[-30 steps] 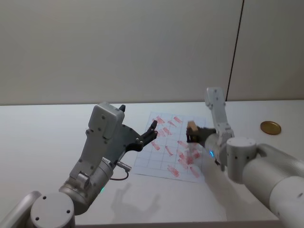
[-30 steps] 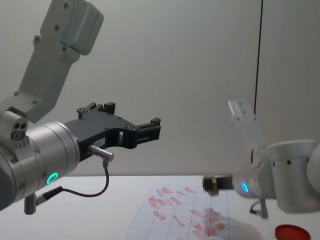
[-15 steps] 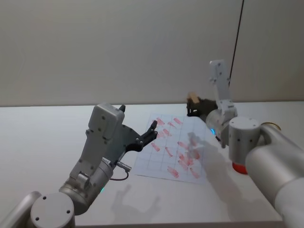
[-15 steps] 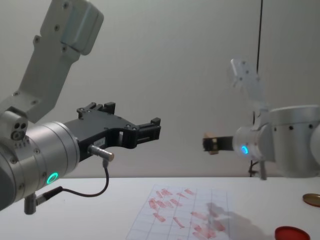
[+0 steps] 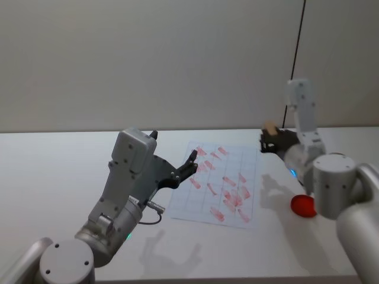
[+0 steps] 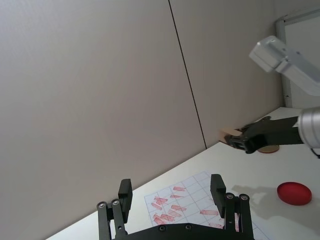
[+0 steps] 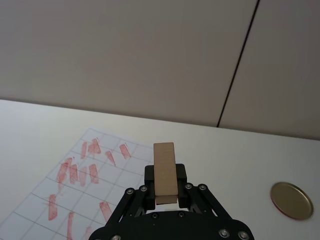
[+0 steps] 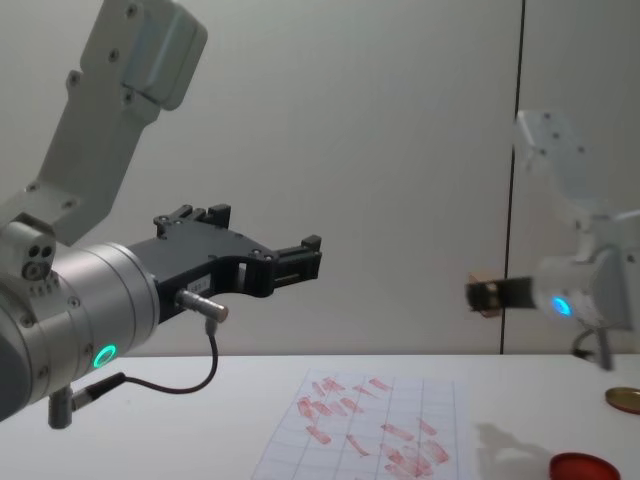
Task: Use the one hand to pick up the stamp and affix it onto the A4 paper.
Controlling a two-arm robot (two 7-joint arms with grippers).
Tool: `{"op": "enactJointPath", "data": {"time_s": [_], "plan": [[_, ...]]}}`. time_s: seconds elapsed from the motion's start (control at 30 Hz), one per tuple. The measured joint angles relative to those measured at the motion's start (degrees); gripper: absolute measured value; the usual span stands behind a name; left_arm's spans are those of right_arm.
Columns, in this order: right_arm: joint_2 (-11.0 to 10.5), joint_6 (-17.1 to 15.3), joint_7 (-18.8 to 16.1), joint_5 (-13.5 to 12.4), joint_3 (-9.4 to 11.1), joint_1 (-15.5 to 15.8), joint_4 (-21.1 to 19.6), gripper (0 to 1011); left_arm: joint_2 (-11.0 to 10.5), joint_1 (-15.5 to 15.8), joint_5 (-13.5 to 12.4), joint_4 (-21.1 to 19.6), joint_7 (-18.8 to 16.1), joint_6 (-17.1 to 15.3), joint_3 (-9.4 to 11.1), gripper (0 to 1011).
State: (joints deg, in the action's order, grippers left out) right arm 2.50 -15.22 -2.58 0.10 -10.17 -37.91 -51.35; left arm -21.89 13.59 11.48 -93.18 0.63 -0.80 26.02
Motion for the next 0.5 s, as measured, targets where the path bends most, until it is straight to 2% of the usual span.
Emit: {"op": "enactJointPath", "data": {"time_s": [0.03, 0.07, 0.17, 0.5], "plan": [[-0.49, -1.05, 0.13, 0.18, 0.21, 1.51, -2.32, 221, 0.00, 0.00, 0.00, 0.00, 0.00, 0.00, 0.00, 993], [-0.49, -1.05, 0.13, 0.18, 0.21, 1.51, -2.32, 221, 0.00, 0.00, 0.00, 0.00, 0.00, 0.00, 0.00, 993], [-1.60, -3.68, 0.46, 0.52, 0.67, 4.93, -7.24, 220, 0.00, 0.00, 0.00, 0.00, 0.00, 0.00, 0.00, 993], [-4.03, -8.11, 1.38, 0.64, 2.08, 12.03, -15.92, 220, 0.00, 0.00, 0.00, 0.00, 0.00, 0.00, 0.00, 993]]}}
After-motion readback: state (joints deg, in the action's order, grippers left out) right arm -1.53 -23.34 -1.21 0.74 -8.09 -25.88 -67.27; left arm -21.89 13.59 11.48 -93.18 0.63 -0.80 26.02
